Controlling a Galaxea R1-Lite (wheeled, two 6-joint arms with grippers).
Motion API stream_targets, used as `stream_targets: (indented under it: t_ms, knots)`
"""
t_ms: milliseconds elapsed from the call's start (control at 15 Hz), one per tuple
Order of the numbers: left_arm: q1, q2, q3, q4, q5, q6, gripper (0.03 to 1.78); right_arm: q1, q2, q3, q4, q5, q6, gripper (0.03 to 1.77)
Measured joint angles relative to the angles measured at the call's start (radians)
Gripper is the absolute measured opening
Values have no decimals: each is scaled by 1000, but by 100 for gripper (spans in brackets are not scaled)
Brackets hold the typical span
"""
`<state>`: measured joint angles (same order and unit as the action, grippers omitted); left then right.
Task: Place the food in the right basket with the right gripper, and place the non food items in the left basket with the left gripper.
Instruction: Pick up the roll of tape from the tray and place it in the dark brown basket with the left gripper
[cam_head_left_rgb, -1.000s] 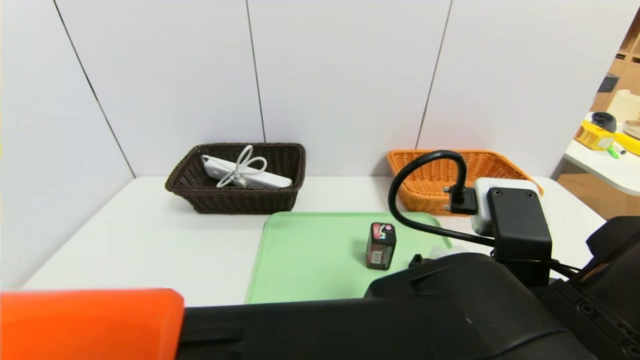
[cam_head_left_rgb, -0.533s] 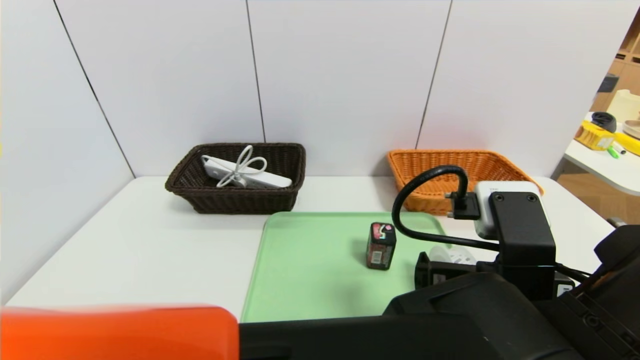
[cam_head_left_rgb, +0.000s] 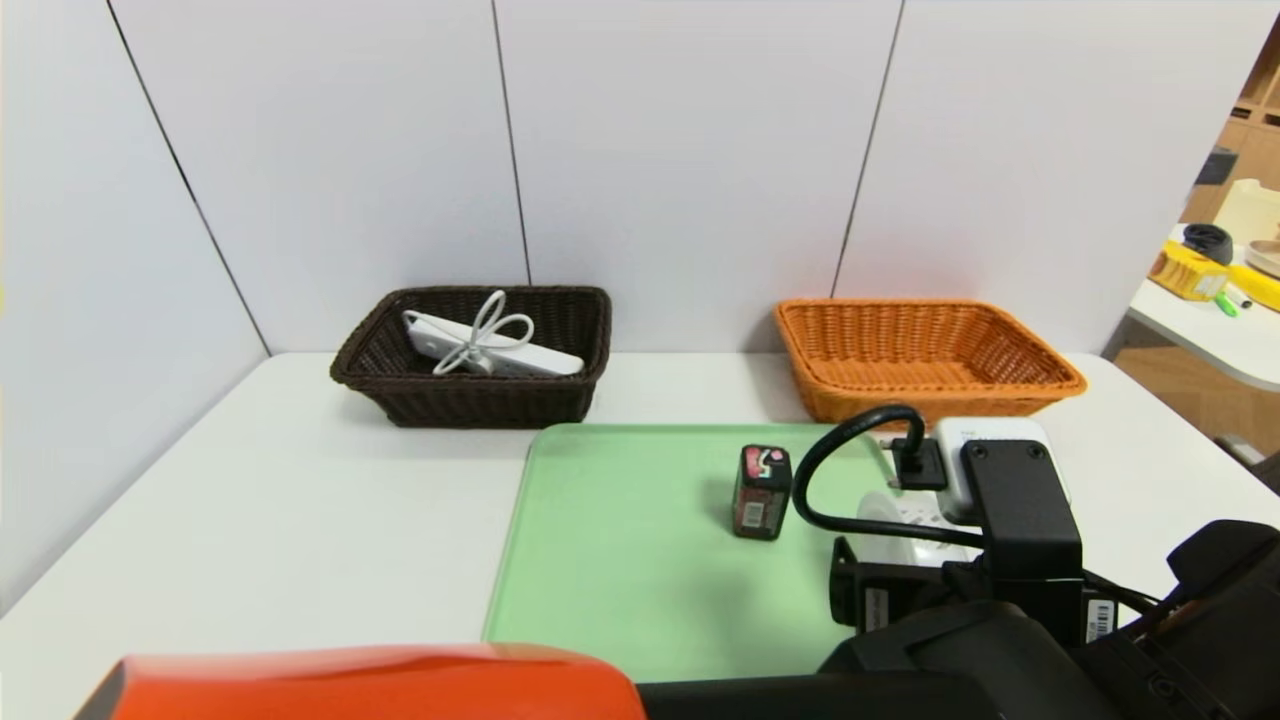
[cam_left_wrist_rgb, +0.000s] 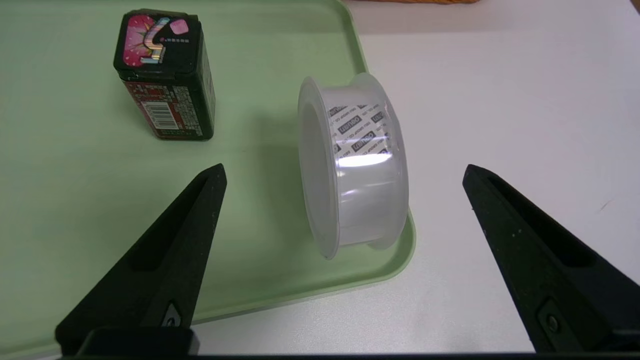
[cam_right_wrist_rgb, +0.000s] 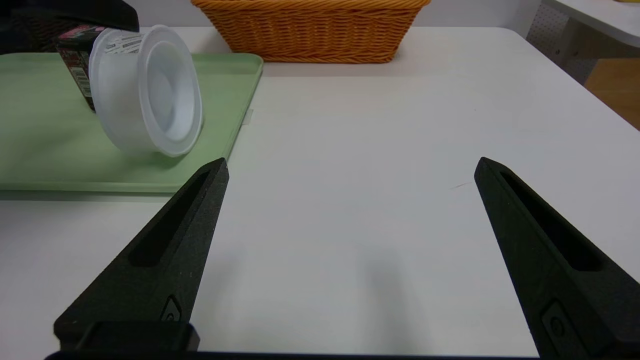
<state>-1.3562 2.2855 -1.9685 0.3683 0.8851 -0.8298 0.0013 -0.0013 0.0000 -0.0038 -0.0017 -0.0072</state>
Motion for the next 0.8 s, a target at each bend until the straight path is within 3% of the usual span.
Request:
stream_targets:
  t_ms: [800]
  knots:
    - [3, 106, -1, -79, 11, 7, 169, 0, 0, 0, 0, 0, 0, 170]
